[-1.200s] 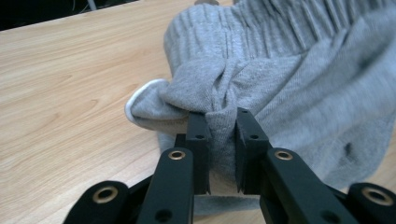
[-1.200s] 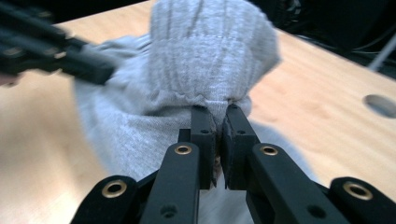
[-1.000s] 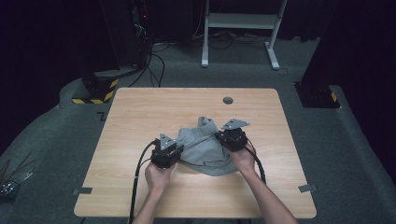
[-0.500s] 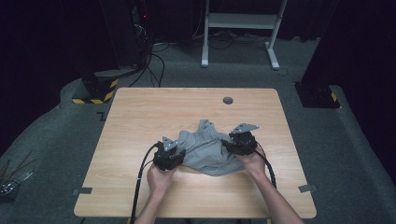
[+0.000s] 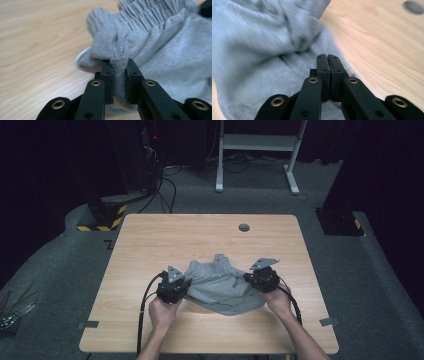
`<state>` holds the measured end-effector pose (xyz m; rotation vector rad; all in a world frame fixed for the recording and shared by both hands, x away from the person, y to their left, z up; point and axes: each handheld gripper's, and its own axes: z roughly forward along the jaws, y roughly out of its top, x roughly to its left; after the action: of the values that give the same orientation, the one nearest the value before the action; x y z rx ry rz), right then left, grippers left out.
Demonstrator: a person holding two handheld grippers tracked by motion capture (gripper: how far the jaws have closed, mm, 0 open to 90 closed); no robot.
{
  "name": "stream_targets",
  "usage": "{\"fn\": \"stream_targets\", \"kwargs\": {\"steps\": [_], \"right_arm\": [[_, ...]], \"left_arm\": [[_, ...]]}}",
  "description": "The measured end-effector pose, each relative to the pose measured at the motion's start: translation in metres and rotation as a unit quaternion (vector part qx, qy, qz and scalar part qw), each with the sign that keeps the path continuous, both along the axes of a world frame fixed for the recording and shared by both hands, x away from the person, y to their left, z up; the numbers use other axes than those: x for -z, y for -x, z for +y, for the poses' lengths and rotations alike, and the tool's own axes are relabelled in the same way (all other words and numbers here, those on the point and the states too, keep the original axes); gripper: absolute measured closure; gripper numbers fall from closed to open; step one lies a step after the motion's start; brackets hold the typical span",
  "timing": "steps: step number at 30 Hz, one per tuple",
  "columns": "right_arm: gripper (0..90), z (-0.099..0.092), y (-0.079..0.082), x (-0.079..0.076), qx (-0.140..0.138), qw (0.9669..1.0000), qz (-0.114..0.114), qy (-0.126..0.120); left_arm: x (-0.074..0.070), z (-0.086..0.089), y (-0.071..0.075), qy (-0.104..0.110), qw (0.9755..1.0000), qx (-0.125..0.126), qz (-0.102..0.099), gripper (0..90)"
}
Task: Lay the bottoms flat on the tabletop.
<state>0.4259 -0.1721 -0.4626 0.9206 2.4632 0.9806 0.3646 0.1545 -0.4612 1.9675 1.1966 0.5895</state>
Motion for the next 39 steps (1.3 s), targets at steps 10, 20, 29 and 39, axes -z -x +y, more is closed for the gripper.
{"fn": "stream_targets", "kwargs": {"steps": [10, 20, 29, 39], "right_arm": [[71.7, -0.014, 0.012, 0.018, 0.002, 0.9991, 0.042, 0.009], [52.9, 0.021, -0.021, 0.015, 0.022, 0.9993, 0.028, -0.003], [87.2, 0.038, -0.022, 0.031, -0.016, 0.9980, 0.048, 0.039], [87.0, -0.033, -0.003, -0.003, 0.059, 0.9980, 0.005, -0.020]], "left_arm": [[0.020, -0.004, -0.008, -0.020, 0.9990, -0.011, 0.040, 74.0], [0.021, -0.015, -0.019, -0.009, 0.9991, -0.021, 0.035, 51.6], [0.021, -0.013, -0.020, -0.006, 0.9991, -0.007, 0.042, 80.9], [0.009, 0.019, -0.012, 0.004, 0.9980, -0.057, 0.027, 81.7]]}}
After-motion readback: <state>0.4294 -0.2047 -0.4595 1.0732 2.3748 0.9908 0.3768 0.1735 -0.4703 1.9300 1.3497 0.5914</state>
